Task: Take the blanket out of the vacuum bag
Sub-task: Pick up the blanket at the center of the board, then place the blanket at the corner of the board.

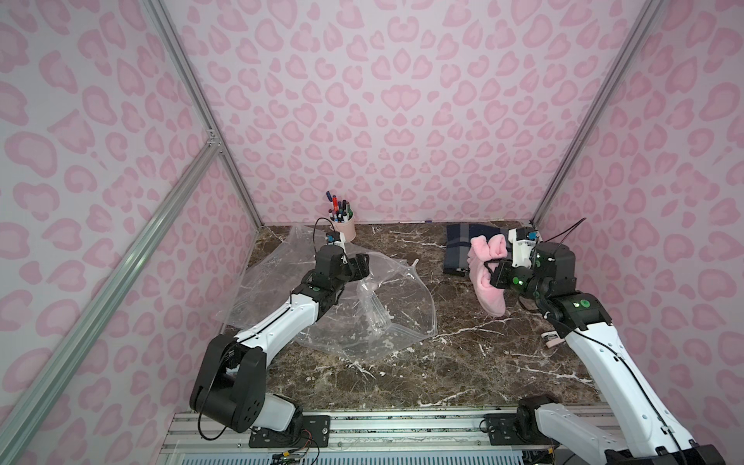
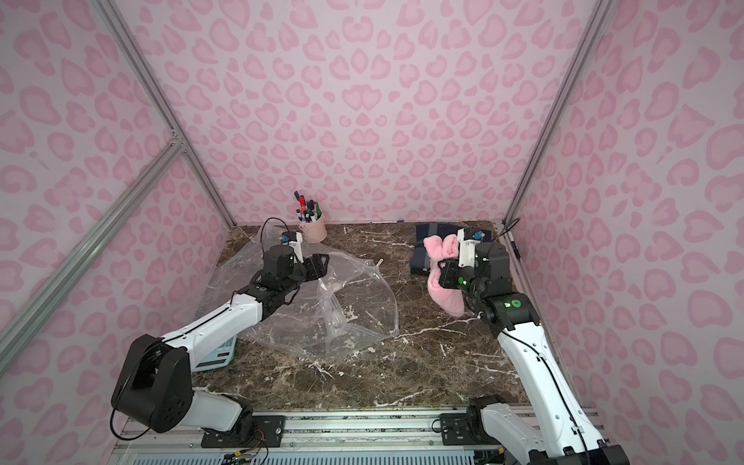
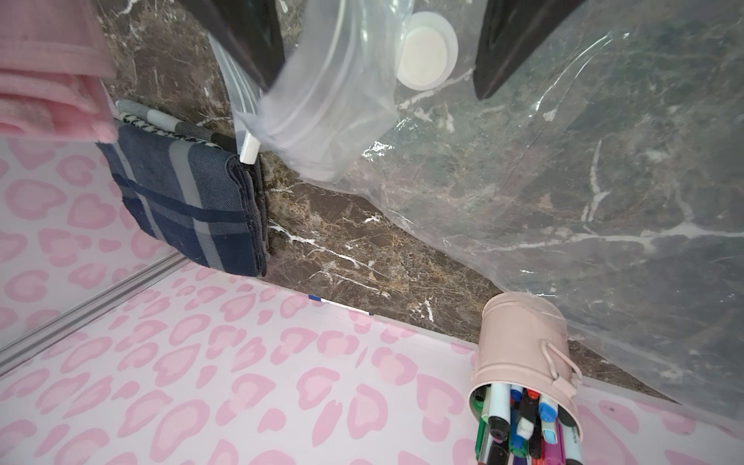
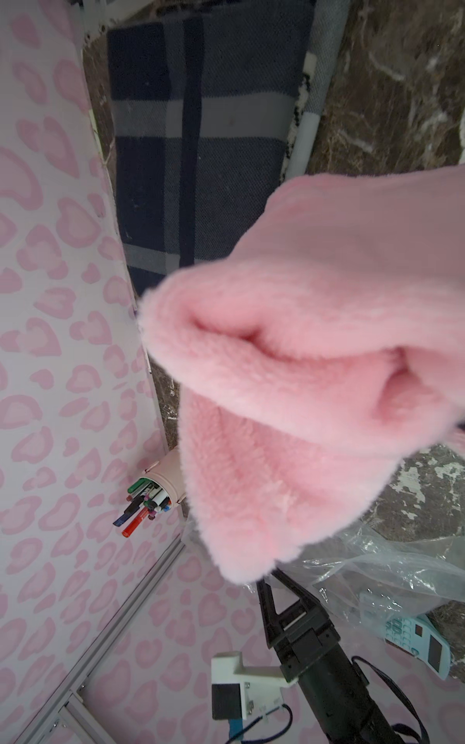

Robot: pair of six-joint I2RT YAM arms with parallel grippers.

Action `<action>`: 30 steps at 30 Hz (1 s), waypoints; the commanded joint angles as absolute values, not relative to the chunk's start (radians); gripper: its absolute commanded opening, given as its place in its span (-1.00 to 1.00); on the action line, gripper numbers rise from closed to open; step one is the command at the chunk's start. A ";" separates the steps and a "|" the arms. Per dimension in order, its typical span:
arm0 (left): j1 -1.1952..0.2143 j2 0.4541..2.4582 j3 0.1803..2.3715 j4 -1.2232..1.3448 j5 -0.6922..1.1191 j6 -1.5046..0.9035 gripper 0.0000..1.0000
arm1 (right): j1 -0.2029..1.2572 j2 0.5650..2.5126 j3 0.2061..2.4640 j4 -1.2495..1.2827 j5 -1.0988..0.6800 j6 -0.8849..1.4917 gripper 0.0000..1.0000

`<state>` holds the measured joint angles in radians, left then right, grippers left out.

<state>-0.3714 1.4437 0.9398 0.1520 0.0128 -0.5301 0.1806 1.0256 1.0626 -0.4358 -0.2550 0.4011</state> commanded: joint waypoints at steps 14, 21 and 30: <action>-0.370 1.368 1.042 0.039 -0.003 -0.411 0.64 | -0.179 1.188 1.195 -0.357 -0.385 0.235 -1.00; -0.337 1.448 1.070 0.030 -0.132 -0.331 0.69 | -0.209 1.265 1.287 -0.354 -0.311 0.213 -1.00; -0.258 1.491 1.031 0.107 -0.128 -0.312 0.85 | -0.209 1.378 1.395 -0.333 -0.181 0.169 -1.00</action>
